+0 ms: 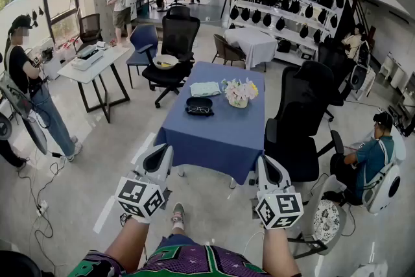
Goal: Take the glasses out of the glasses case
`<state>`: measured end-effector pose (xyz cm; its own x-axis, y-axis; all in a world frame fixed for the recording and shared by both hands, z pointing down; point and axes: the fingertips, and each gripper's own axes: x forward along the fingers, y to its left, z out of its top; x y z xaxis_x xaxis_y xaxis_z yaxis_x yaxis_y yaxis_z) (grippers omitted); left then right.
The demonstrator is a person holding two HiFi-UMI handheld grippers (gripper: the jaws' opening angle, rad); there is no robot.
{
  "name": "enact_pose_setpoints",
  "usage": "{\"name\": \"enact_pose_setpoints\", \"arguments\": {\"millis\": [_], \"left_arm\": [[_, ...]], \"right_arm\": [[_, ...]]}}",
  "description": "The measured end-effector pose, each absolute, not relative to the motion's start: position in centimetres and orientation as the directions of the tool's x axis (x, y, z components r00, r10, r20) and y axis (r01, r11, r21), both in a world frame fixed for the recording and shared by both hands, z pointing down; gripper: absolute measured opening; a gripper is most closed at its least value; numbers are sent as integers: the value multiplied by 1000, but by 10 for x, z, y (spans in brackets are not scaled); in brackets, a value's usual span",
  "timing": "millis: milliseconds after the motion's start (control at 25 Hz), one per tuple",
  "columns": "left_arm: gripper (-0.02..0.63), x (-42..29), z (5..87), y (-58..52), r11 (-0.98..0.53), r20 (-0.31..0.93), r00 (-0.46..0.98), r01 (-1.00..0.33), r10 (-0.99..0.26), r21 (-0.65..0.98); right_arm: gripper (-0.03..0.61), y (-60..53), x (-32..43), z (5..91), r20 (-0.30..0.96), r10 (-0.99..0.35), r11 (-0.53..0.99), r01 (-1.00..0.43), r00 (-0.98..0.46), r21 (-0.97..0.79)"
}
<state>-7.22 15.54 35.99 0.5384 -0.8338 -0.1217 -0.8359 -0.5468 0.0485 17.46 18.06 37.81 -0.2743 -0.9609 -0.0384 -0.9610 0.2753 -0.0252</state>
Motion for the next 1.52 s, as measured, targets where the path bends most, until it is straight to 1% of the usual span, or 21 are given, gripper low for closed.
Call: {"name": "enact_pose_setpoints", "arguments": {"millis": [640, 1160, 1520], "left_arm": [[15, -67, 360, 150, -549, -120, 541, -834, -832, 47], [15, -77, 367, 149, -531, -104, 524, -846, -846, 58], [15, -78, 366, 140, -533, -109, 526, -844, -844, 58]], "right_arm": [[2, 174, 177, 376, -56, -962, 270, -963, -268, -27], [2, 168, 165, 385, -30, -953, 302, -952, -301, -51], [2, 159, 165, 381, -36, -953, 302, -952, -301, -54]]}}
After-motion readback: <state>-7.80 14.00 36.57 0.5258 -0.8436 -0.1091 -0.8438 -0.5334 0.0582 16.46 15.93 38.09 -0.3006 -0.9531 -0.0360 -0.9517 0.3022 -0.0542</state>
